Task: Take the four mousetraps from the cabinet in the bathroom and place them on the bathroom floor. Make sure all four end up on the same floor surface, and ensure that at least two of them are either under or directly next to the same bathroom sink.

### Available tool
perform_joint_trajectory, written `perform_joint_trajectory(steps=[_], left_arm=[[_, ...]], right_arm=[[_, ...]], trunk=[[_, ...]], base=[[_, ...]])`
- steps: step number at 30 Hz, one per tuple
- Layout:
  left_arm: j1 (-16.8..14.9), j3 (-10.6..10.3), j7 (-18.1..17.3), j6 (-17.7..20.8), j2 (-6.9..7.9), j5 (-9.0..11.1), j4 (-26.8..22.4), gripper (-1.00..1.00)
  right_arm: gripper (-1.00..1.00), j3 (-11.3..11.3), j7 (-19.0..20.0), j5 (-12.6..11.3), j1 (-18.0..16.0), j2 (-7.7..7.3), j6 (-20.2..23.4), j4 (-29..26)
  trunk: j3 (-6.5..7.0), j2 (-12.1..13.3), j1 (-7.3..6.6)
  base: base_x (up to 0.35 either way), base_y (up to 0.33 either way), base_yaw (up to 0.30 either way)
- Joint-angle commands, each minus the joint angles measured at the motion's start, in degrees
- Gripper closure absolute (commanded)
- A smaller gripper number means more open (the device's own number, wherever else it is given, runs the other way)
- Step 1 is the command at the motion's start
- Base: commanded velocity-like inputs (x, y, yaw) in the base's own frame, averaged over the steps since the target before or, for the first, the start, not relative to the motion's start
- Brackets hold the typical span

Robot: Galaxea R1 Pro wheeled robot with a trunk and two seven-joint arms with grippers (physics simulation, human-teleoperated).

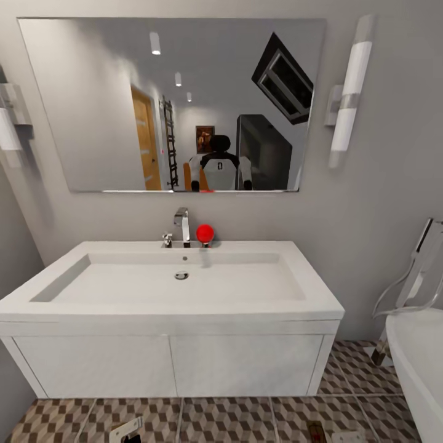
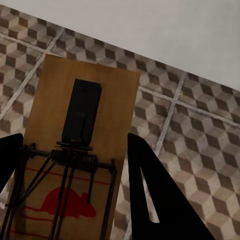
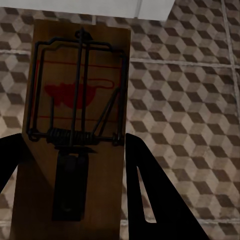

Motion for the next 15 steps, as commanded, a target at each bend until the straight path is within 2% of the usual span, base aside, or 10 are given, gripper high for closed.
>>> perform_joint_trajectory(steps=[1,15], left_arm=[[-0.04,-0.27,0.13,-0.15,-0.01,0.06,0.03,1.0],[-0.04,-0.27,0.08,-0.21,-0.09,0.12,0.03,1.0]], right_arm=[[1.0,0.42,0.47,-0.83,-0.07,0.0,-0.3,0.16],[1.0,0.42,0.47,-0.83,-0.07,0.0,-0.3,0.16]], trunk=[[-0.24,-0.45,0.22],[-2.76,-6.06,3.3]], base=[[0.0,0.0,0.0],[0.0,0.0,0.0]])
